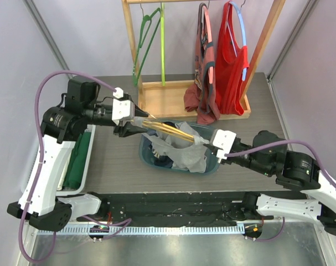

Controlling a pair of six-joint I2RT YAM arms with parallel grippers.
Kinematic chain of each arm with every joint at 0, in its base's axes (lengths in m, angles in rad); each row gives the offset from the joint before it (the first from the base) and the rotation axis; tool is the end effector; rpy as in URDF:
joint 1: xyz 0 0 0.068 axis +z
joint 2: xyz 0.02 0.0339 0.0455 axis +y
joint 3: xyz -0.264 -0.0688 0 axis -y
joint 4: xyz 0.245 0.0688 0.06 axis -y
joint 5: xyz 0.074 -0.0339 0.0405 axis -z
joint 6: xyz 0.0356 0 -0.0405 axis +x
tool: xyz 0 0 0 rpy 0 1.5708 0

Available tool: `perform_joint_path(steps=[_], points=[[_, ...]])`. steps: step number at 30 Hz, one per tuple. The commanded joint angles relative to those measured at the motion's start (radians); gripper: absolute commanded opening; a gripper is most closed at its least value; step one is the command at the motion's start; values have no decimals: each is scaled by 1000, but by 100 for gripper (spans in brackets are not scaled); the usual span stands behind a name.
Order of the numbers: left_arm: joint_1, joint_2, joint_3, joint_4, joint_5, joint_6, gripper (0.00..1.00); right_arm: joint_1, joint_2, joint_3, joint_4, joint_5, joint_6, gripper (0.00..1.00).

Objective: Remove the tank top from the hanger

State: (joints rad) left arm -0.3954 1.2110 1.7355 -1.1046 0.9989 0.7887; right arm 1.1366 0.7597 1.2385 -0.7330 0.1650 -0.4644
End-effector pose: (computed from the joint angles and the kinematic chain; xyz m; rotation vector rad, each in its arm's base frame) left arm 0.1611 -0.0997 0.4841 1.5048 1.2472 -0.8052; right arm 0.0575 0.1100 0.4340 -1.2318 1.3581 0.3239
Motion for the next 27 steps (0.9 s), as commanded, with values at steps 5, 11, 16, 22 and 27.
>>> perform_joint_path(steps=[5,11,16,22,27], points=[[-25,19,-1,-40,23,101,49,0,39,102,72,-62,-20,1],[-25,12,-40,-25,18,103,47,0,40,115,78,-65,-25,1],[-23,12,-57,-1,9,86,44,0,15,110,96,-82,-5,1],[-23,35,-47,23,32,53,22,0,-13,78,141,-71,1,1],[-28,56,-5,20,58,40,0,-1,-25,30,193,-47,3,1]])
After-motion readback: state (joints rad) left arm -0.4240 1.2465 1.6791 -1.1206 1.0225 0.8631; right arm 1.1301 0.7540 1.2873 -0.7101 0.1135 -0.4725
